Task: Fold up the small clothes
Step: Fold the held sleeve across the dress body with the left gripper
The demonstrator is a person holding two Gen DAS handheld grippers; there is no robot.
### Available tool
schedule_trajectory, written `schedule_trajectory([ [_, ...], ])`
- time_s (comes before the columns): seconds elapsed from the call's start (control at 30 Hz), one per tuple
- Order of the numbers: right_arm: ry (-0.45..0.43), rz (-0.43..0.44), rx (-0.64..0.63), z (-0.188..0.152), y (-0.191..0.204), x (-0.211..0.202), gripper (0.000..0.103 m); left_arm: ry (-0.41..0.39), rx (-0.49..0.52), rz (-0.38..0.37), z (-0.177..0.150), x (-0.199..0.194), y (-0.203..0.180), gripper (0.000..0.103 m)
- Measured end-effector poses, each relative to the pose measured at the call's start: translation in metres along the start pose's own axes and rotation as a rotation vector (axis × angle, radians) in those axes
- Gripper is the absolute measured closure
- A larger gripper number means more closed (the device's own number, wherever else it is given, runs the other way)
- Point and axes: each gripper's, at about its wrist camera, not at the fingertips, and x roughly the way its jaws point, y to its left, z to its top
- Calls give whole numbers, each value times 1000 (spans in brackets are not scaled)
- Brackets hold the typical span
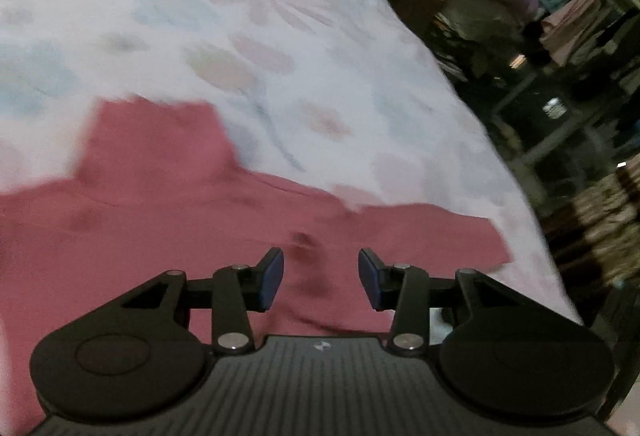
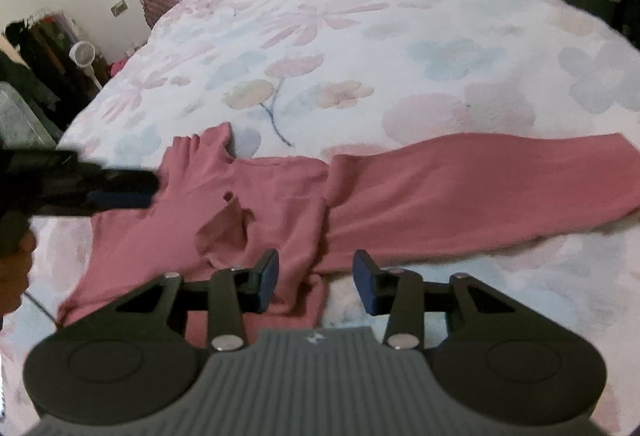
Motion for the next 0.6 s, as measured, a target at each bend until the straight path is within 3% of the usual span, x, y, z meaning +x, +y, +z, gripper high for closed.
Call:
schedule_trajectory([
  [0.07,10,0,19,4,1,11,68,3,-41,11,1,-9,19,53],
  [0.13,15,-21,20,7,3,23,70,5,-83,-42,-2,-13,28,52],
  [0.2,27,-28,45,9,3,34,74,4,-79,-81,-4,-6,23,44],
  [0.3,46,-28,74,10,0,44,78,29,-25,-114,-6,19,2,39],
  [0.47,59,-40,61,9,-1,50,78,84,13,-90,-14,74,-18,40],
  [0.53,61,-28,63,9,-3,55,78,100,37,-70,-18,85,-21,45],
  [0.6,61,-17,73,11,-8,62,78,96,37,-62,-20,91,-19,62],
])
